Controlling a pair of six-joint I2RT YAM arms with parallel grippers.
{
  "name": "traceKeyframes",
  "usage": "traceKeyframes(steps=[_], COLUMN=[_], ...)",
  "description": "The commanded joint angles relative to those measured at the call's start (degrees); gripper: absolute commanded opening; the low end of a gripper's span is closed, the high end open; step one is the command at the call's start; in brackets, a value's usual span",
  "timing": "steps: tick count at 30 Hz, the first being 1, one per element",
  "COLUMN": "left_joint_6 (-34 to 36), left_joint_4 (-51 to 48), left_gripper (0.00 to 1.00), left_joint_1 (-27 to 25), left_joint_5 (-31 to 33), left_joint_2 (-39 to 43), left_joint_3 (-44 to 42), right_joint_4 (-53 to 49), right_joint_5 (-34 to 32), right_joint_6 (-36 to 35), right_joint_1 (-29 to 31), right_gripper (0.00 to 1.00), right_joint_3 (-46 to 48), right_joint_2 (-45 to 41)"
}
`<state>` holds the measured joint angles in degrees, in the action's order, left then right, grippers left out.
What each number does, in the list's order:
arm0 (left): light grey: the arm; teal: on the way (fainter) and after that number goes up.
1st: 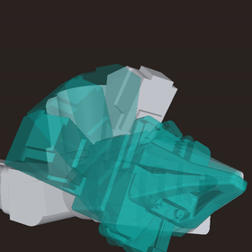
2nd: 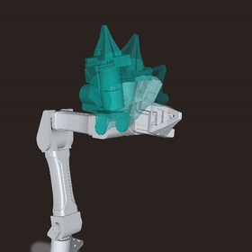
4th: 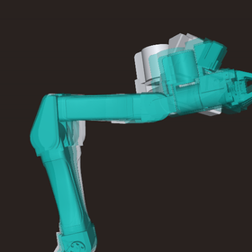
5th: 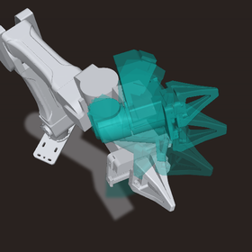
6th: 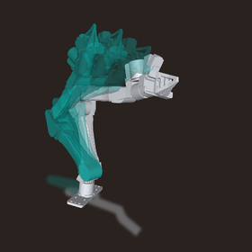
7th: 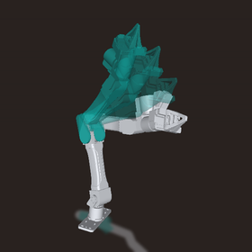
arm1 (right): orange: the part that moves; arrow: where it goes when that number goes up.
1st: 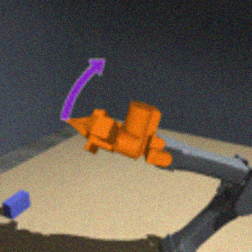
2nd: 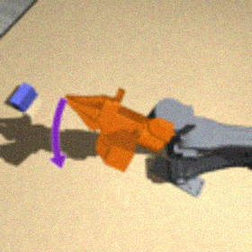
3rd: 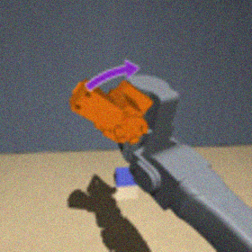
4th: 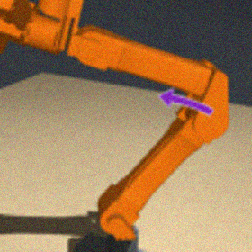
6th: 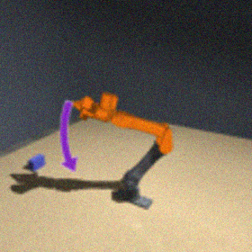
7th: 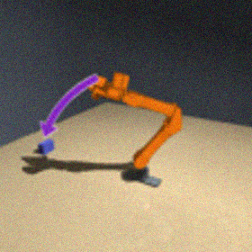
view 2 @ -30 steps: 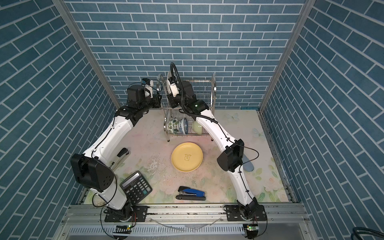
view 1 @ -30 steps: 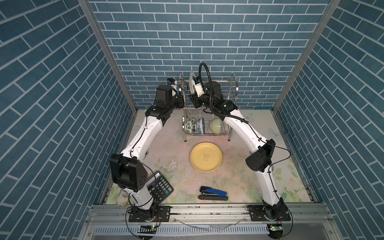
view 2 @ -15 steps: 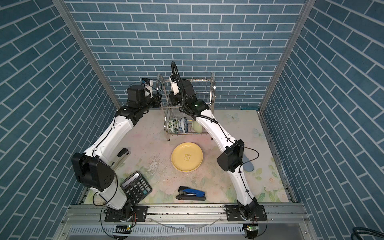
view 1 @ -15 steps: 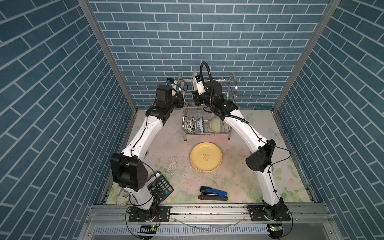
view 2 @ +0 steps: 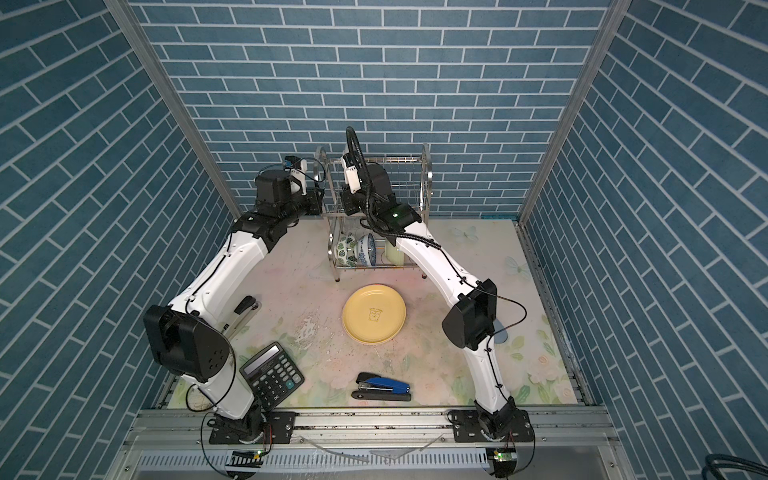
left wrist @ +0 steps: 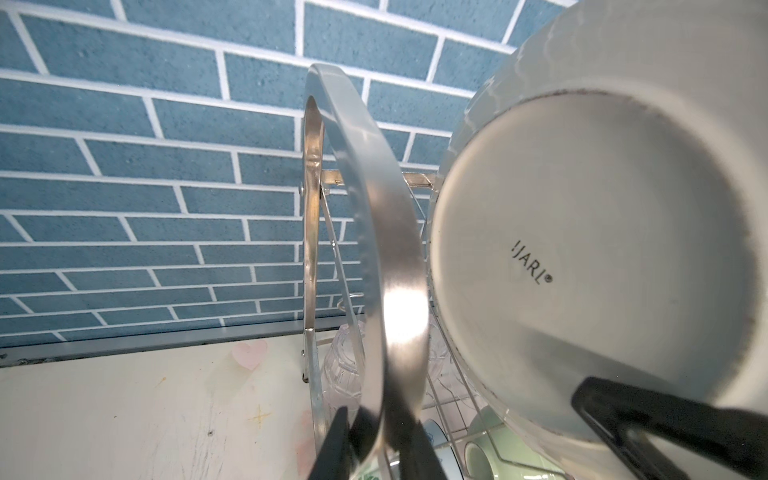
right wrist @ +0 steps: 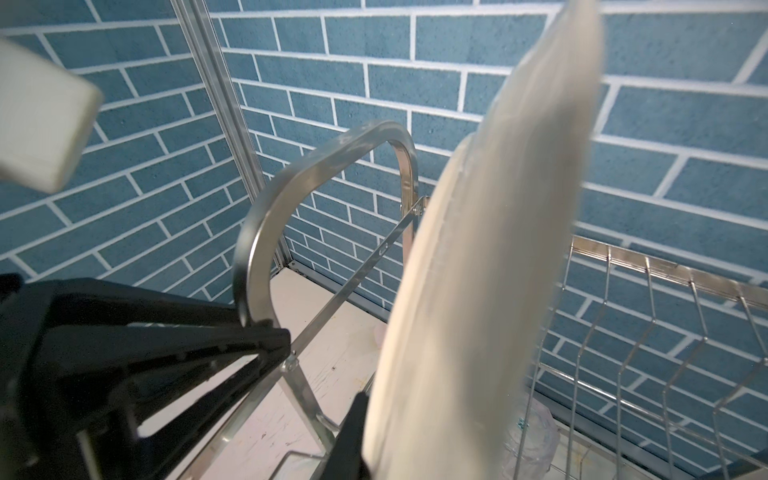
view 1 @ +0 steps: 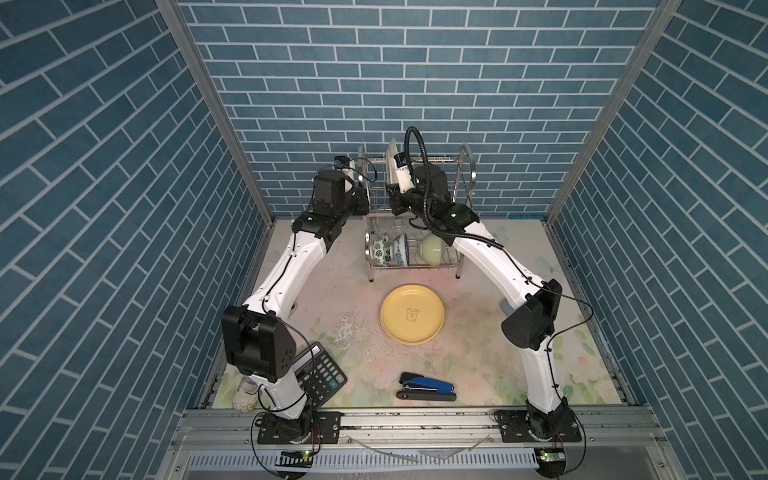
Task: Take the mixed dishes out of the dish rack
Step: 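Close the right gripper on the white plate rim and lift it upward, then pull the white plate out of the rack toward the robot with the right gripper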
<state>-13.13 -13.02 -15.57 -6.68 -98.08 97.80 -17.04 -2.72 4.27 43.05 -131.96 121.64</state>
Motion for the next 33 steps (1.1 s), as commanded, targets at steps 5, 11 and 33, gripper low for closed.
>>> traceKeyframes(steps=[5, 11, 33], left_joint_6=[-3.3, -3.3, -3.4], left_joint_4=[-0.3, -0.6, -1.9], left_gripper=[0.21, 0.21, 0.23], left_joint_1=[0.3, 0.3, 0.3], left_joint_5=[-0.9, -0.9, -0.3], left_joint_2=[-0.6, -0.4, 0.1], left_joint_3=[0.9, 0.9, 1.6], right_joint_4=[5.9, 7.2, 12.0], right_joint_5=[6.7, 6.6, 2.5], right_joint_6=[0.3, -0.8, -8.4], right_joint_1=[0.8, 0.9, 3.3], right_gripper=[0.0, 0.0, 0.0], right_joint_3=[3.3, 3.8, 14.4], right_joint_2=[-6.9, -8.0, -21.5])
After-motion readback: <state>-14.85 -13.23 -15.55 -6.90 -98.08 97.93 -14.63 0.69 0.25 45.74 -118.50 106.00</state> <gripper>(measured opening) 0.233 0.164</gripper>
